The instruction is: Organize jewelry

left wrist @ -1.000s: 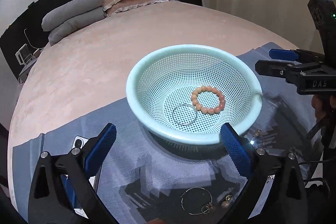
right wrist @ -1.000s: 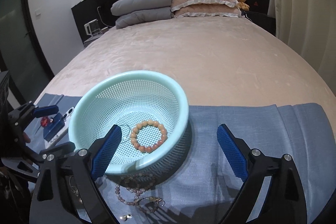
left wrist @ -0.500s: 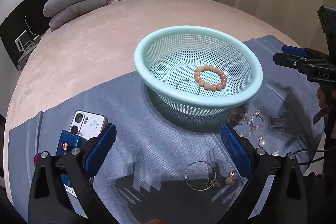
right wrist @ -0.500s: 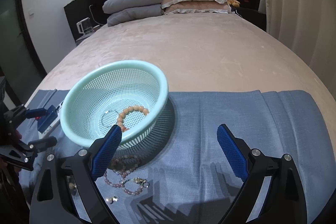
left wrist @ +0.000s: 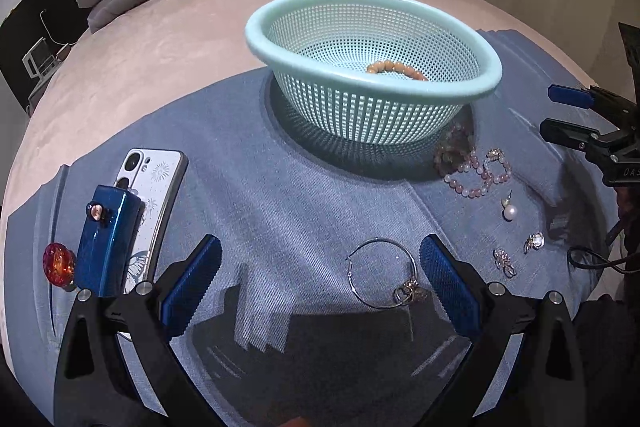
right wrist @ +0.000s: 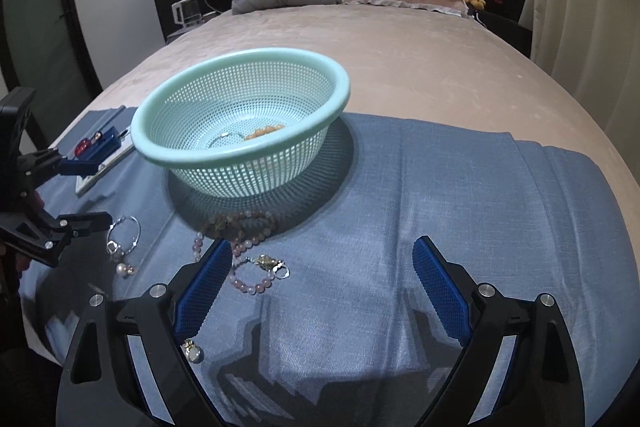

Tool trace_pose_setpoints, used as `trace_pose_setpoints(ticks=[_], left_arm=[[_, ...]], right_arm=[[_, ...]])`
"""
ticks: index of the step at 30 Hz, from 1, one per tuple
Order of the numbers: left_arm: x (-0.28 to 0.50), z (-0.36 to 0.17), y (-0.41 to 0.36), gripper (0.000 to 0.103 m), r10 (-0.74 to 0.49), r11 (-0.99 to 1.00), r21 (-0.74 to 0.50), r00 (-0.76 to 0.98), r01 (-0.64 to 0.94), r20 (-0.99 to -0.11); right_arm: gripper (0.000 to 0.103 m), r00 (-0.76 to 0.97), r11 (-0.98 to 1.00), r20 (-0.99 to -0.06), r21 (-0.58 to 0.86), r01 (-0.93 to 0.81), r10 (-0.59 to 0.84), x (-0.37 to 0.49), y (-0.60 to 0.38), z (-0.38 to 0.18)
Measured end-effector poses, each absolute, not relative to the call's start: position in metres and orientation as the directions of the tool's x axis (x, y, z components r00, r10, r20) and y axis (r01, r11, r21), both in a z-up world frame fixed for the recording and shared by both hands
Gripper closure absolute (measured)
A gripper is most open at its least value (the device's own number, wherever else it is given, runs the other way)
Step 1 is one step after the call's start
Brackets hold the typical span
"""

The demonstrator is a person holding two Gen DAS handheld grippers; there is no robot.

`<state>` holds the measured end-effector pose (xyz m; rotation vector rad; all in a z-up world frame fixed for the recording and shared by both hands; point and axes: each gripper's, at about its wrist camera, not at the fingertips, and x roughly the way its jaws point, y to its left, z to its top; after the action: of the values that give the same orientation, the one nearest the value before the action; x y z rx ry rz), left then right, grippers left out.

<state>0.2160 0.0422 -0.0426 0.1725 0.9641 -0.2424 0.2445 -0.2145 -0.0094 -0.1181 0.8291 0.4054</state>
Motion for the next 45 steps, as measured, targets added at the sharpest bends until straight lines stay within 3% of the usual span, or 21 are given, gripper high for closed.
trace_pose_setpoints(ticks=[2, 4, 9, 14, 17, 20, 24, 27, 31, 35, 38, 45], left_arm=[[0.213, -0.047, 0.042, 0.006, -0.123, 0.958, 0.041, 0.538, 0.283, -0.834], [0.212, -0.05, 0.041, 0.006, -0.119, 0.957, 0.047, 0.534, 0.288, -0.837], [0.213, -0.056, 0.043, 0.008, -0.119, 0.957, 0.042, 0.52, 0.287, -0.846], [0.212, -0.061, 0.047, 0.02, -0.131, 0.958, 0.023, 0.507, 0.286, -0.852], [0.212, -0.063, 0.048, 0.035, -0.141, 0.957, 0.011, 0.497, 0.29, -0.856], [0.212, -0.064, 0.048, 0.037, -0.149, 0.956, 0.002, 0.493, 0.292, -0.857], [0.212, -0.064, 0.045, 0.043, -0.161, 0.954, -0.009, 0.489, 0.298, -0.857], [0.212, -0.065, 0.044, 0.051, -0.172, 0.951, -0.019, 0.48, 0.308, -0.86], [0.212, -0.066, 0.039, 0.066, -0.191, 0.947, -0.036, 0.468, 0.32, -0.863], [0.212, -0.066, 0.036, 0.09, -0.215, 0.945, -0.065, 0.456, 0.322, -0.864], [0.212, -0.065, 0.035, 0.097, -0.227, 0.943, -0.082, 0.447, 0.322, -0.865], [0.208, -0.06, 0.035, 0.099, -0.229, 0.944, -0.09, 0.438, 0.317, -0.87]], right_arm=[[0.018, 0.593, 0.909, -0.744, 0.048, -0.414, 0.309, 0.244, -0.208, -0.015], [0.032, 0.571, 0.899, -0.756, 0.052, -0.435, 0.319, 0.245, -0.202, -0.02], [0.04, 0.533, 0.885, -0.778, 0.062, -0.462, 0.333, 0.247, -0.191, -0.031], [0.054, 0.508, 0.881, -0.793, 0.075, -0.468, 0.338, 0.246, -0.187, -0.041], [0.056, 0.508, 0.885, -0.795, 0.076, -0.46, 0.332, 0.248, -0.187, -0.043], [0.058, 0.51, 0.885, -0.788, 0.091, -0.456, 0.344, 0.252, -0.188, -0.043], [0.07, 0.492, 0.879, -0.791, 0.116, -0.463, 0.364, 0.259, -0.184, -0.046], [0.085, 0.471, 0.879, -0.801, 0.136, -0.458, 0.37, 0.264, -0.181, -0.052], [0.086, 0.461, 0.878, -0.806, 0.144, -0.457, 0.372, 0.265, -0.181, -0.05], [0.087, 0.456, 0.882, -0.806, 0.163, -0.441, 0.377, 0.263, -0.189, -0.049], [0.087, 0.46, 0.883, -0.795, 0.194, -0.427, 0.396, 0.26, -0.197, -0.044], [0.086, 0.491, 0.888, -0.771, 0.207, -0.41, 0.406, 0.254, -0.215, -0.02]])
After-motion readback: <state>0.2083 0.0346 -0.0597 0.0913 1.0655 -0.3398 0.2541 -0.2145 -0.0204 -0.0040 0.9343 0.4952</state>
